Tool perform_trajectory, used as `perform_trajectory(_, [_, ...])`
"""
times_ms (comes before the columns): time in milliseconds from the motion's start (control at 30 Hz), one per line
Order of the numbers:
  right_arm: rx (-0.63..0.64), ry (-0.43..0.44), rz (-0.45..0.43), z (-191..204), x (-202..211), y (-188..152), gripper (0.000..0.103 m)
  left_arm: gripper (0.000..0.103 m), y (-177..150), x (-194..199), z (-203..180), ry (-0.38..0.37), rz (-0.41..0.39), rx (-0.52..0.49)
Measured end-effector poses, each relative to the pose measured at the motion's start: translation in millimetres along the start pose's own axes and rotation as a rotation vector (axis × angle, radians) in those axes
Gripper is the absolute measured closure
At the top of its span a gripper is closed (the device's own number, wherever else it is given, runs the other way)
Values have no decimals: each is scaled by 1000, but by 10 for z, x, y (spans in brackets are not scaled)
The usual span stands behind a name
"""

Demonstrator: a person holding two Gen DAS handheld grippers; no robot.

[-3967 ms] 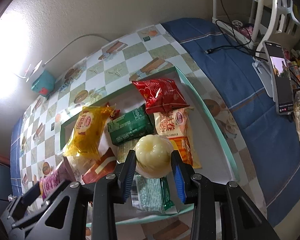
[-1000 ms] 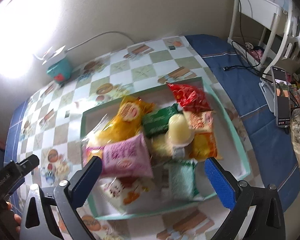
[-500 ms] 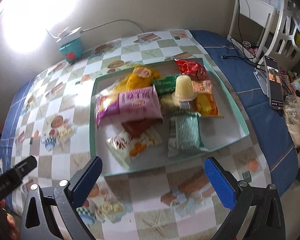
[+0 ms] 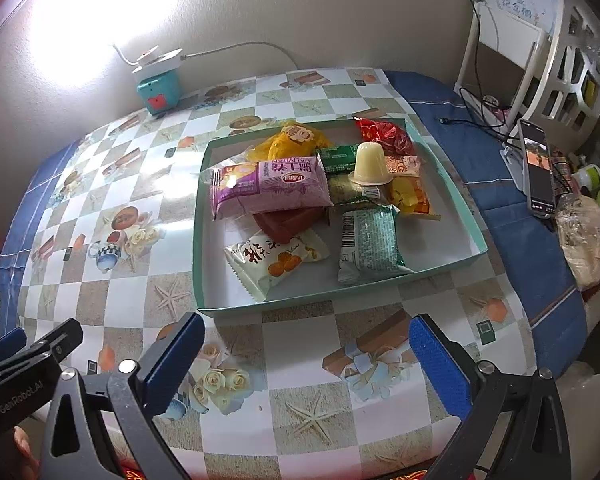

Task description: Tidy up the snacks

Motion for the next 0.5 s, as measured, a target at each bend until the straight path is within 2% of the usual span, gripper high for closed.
perform_trajectory(500, [2, -6, -1, -7, -5, 11, 0, 6, -11, -27, 21, -10, 13, 11])
Point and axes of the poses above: each gripper's, at about its wrist camera, not at the fingertips, and x roughly against the way its jaws point, z to its left, y to its top, the point moved 10 cm from there along -x, roughly the way its jaws point, and after that the axes turned 13 degrees about -x, right-handed, at the moved point
